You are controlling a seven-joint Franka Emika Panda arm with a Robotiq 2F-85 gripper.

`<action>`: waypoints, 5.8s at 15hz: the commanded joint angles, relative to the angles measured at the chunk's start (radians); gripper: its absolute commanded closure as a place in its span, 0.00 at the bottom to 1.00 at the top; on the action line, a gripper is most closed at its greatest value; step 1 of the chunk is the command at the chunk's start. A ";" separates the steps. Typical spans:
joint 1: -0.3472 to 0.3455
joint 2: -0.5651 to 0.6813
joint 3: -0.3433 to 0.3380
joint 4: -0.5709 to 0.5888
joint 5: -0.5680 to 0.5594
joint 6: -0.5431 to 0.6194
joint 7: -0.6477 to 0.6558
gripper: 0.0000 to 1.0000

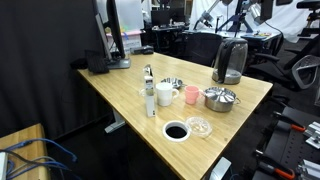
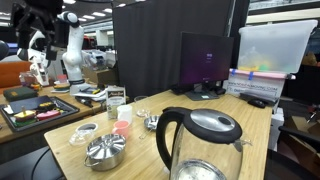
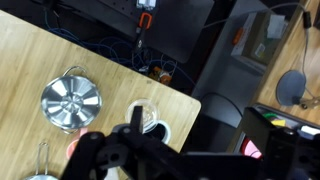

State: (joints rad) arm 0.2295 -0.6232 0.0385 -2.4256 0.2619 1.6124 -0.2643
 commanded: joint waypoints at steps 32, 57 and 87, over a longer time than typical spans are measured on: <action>0.067 0.415 0.147 -0.042 0.075 0.374 -0.031 0.00; 0.053 0.599 0.186 -0.134 -0.131 0.758 0.192 0.00; 0.032 0.806 0.197 -0.059 -0.177 0.889 0.197 0.02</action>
State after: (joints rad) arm 0.2754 0.1554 0.2318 -2.5067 0.1163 2.4831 -0.0811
